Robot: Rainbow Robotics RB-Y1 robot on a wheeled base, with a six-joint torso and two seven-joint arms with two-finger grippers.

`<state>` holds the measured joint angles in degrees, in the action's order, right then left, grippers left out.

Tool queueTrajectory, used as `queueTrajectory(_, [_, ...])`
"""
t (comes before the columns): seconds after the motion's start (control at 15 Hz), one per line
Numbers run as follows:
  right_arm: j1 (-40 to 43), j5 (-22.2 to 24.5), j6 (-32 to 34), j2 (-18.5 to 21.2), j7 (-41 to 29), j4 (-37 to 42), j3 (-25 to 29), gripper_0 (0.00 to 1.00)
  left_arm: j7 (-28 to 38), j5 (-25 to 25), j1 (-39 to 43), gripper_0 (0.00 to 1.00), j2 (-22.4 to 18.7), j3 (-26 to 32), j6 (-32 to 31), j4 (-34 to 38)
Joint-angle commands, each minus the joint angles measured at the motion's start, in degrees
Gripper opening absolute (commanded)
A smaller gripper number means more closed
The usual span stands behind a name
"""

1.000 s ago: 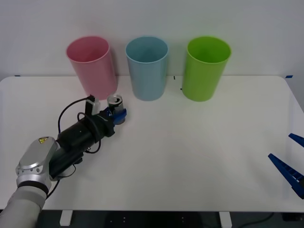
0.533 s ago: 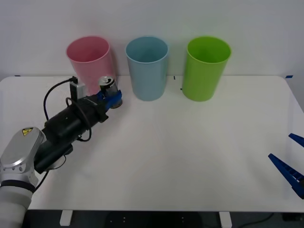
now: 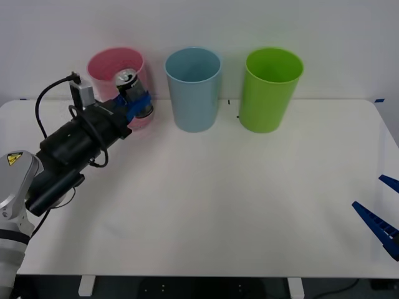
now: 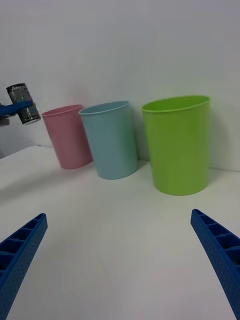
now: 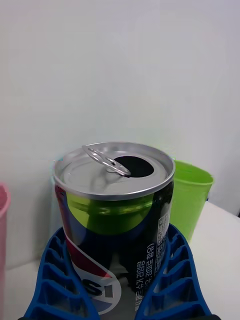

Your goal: Grasp the object on the table and drop it into the matching bin: aluminum can to the light blue bin, PET bottle to the pink bin.

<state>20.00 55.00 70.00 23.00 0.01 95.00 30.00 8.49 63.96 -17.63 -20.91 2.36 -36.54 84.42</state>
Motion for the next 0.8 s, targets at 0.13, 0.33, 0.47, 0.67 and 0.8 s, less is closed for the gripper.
queueTrajectory(0.13, [0.00, 0.00, 0.00, 0.00, -0.01, 0.00, 0.00, 1.00, 7.15, 1.08, -4.87, 0.00, -1.77, -0.16, 3.50, 0.14])
queueTrajectory(0.33, [0.00, 0.00, 0.00, 0.00, -0.01, 0.00, 0.00, 1.00, 8.38, 1.35, -8.65, 0.01, -2.12, -3.33, 10.00, -0.39])
queueTrajectory(0.47, [0.00, 0.00, 0.00, 0.00, -0.01, 0.00, 0.00, 1.00, 8.21, 1.35, -11.64, 0.00, -2.12, -6.40, 13.78, -2.68])
queueTrajectory(0.67, [0.00, 0.00, 0.00, 0.00, -0.01, 0.00, 0.00, 1.00, 7.06, 1.26, -18.32, 0.01, -2.12, -9.30, 15.80, -9.88])
queueTrajectory(0.8, [0.00, 0.00, 0.00, 0.00, -0.01, 0.00, 0.00, 1.00, 6.62, 0.99, -22.98, 0.00, -2.12, -10.97, 15.89, -15.68])
